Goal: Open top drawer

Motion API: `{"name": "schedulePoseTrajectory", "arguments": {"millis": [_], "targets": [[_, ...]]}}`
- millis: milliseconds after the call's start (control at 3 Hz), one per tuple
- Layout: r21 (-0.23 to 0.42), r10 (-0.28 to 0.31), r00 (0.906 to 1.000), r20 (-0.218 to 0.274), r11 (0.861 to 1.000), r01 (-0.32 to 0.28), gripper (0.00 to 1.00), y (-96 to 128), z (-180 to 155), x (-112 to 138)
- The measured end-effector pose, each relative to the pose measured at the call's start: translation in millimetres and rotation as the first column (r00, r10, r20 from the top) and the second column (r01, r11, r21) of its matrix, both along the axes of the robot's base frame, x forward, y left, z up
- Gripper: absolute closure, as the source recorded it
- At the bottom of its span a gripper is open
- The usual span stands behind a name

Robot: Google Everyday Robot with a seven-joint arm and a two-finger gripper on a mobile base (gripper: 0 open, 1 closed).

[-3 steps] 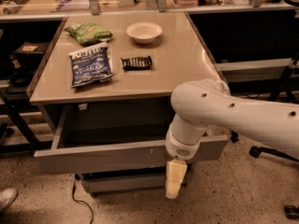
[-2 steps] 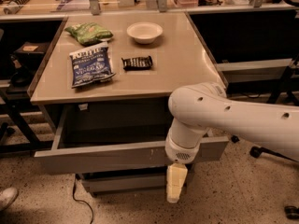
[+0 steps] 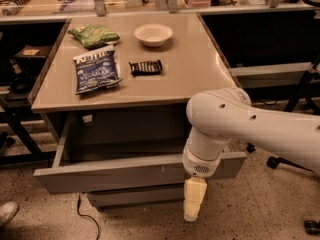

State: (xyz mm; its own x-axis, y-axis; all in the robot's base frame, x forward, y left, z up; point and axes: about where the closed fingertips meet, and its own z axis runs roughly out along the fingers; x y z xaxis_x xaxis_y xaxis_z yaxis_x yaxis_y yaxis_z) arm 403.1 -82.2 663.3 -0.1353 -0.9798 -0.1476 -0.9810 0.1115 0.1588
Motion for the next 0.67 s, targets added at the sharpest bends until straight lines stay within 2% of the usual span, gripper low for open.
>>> {"name": "schedulePoseTrajectory", "arguments": {"millis": [333,667], "targets": [[-0.015,-0.04,0.9988,-0.03,0.999,0.039,0.0,-18.7,20.7,-36.5],[-0.026,-0.1,0.993,-0.063,0.995,0.099,0.0,-41.3,39.4,-78.6]]}}
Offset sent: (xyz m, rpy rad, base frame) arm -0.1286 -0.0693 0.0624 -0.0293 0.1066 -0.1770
